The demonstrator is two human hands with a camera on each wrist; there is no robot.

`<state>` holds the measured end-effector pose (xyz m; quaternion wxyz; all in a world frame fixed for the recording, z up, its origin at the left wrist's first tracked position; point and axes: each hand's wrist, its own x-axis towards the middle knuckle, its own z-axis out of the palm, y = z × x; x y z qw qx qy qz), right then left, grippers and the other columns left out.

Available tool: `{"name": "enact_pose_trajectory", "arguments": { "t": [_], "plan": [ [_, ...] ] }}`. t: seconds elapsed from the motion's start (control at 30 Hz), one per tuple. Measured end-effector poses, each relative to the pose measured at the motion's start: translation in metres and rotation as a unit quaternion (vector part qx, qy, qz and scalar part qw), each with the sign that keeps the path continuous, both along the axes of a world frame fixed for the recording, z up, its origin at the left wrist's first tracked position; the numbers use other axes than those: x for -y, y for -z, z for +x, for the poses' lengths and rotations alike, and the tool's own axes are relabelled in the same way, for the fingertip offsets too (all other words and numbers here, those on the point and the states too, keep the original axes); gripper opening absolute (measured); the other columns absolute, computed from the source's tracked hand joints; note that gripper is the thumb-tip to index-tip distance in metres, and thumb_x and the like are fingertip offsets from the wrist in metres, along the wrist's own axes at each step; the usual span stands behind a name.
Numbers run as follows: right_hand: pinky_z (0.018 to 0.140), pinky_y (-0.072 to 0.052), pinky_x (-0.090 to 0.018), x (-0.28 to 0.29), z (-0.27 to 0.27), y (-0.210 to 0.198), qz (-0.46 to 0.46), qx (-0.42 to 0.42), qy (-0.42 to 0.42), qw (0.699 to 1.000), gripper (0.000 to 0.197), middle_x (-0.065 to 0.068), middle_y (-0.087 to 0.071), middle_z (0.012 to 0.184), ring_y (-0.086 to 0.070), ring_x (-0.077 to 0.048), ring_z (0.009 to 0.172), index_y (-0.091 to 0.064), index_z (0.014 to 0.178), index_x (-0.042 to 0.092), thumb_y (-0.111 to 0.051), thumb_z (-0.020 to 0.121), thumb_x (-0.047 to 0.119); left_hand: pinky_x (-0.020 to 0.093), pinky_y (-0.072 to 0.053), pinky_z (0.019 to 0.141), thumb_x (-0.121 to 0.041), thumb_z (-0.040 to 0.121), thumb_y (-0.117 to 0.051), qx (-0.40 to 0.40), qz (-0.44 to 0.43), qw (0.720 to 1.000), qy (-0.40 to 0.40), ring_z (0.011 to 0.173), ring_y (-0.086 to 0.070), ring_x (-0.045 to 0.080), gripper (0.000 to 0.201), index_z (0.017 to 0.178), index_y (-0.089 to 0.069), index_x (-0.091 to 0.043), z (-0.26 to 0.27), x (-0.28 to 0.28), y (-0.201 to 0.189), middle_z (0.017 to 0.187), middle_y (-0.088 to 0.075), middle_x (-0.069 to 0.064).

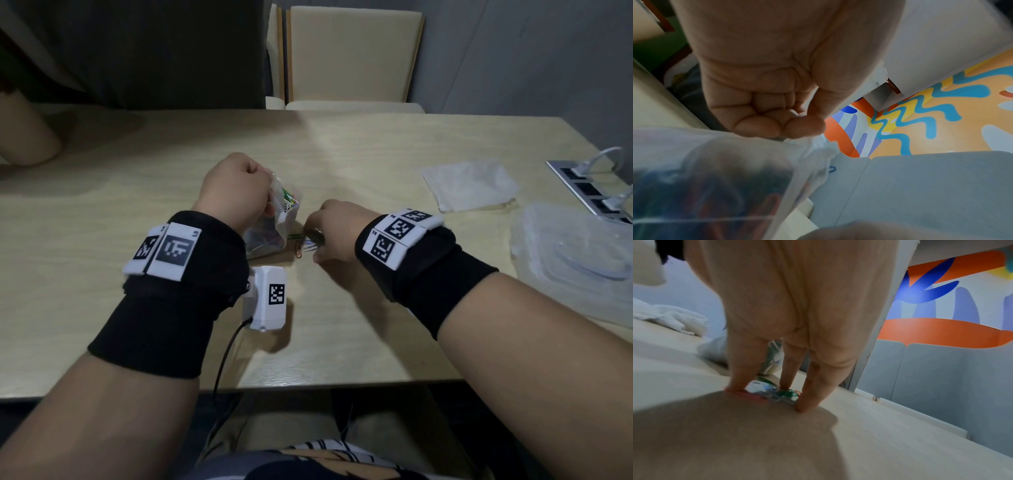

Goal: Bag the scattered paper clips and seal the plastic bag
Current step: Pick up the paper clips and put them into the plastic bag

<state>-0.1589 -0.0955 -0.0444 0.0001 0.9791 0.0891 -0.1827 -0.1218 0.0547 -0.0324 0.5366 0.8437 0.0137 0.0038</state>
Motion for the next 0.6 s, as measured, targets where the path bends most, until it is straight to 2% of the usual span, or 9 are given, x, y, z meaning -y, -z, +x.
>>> {"name": "enact_pose_trajectory", "arguments": {
  "t": [0.1,0.2,0.27,0.33,0.43,0.53,0.6],
  "plan": [
    [0.083,-0.048,-0.031,0.002,0.003,0.007,-0.005,0.053,-0.010,0.999,0.022,-0.010,-0.058,0.114,-0.059,-0.030,0.102,-0.065,0.113,0.015,-0.056,0.093,0.018,0.038,-0.050,0.064,-0.018,0.091,-0.049,0.001,-0.002,1.000,0.004,0.061,-0.060,0.026,0.020,0.072,-0.054,-0.018,0.001,0.001,0.000,0.067,-0.061,0.004],
    [0.085,-0.054,-0.039,0.004,0.007,0.015,0.000,0.073,0.003,0.997,0.021,-0.008,-0.061,0.103,-0.062,-0.030,0.095,-0.068,0.102,0.019,-0.053,0.090,0.010,0.038,-0.051,0.066,-0.018,0.091,-0.049,0.003,-0.003,1.000,0.007,0.067,-0.061,0.029,0.019,0.073,-0.055,-0.019,0.001,0.002,0.001,0.070,-0.062,0.004],
    [0.084,-0.055,-0.038,0.005,0.012,0.018,-0.005,0.070,0.005,0.998,0.022,-0.007,-0.064,0.102,-0.062,-0.030,0.092,-0.069,0.100,0.020,-0.052,0.089,0.012,0.035,-0.049,0.062,-0.019,0.092,-0.049,0.002,-0.003,1.000,0.006,0.064,-0.060,0.027,0.019,0.074,-0.055,-0.019,0.001,0.001,0.001,0.071,-0.062,0.005],
    [0.081,-0.051,-0.030,0.003,0.015,0.013,-0.029,0.038,0.001,0.999,0.022,-0.008,-0.067,0.105,-0.064,-0.030,0.094,-0.069,0.106,0.015,-0.052,0.092,0.018,0.030,-0.045,0.057,-0.018,0.094,-0.048,0.005,0.001,1.000,0.003,0.058,-0.059,0.022,0.020,0.074,-0.054,-0.018,0.000,0.000,0.001,0.067,-0.061,0.004],
    [0.075,-0.047,-0.026,0.000,0.013,0.010,-0.035,0.013,-0.009,0.999,0.027,-0.009,-0.065,0.105,-0.064,-0.030,0.095,-0.067,0.108,0.012,-0.062,0.088,0.029,0.027,-0.043,0.053,-0.016,0.094,-0.047,0.009,0.000,1.000,0.000,0.046,-0.057,0.016,0.020,0.075,-0.054,-0.017,-0.002,-0.001,0.000,0.060,-0.060,0.003],
    [0.082,-0.055,-0.038,-0.001,0.020,0.022,-0.038,0.048,-0.016,0.998,0.015,-0.004,-0.061,0.094,-0.063,-0.029,0.085,-0.068,0.098,0.019,-0.061,0.085,0.019,0.024,-0.040,0.047,-0.015,0.094,-0.047,0.008,-0.001,1.000,0.001,0.033,-0.053,0.008,0.020,0.076,-0.054,-0.016,-0.003,0.001,-0.001,0.058,-0.059,0.002],
    [0.074,-0.057,-0.042,0.000,0.032,0.037,-0.067,0.065,-0.014,0.996,0.010,0.004,-0.052,0.076,-0.059,-0.028,0.072,-0.065,0.086,0.024,-0.058,0.083,0.018,0.024,-0.040,0.047,-0.015,0.094,-0.047,0.009,0.007,1.000,-0.001,0.037,-0.054,0.009,0.019,0.076,-0.054,-0.017,-0.004,0.001,-0.001,0.061,-0.060,0.002]
  ]
}}
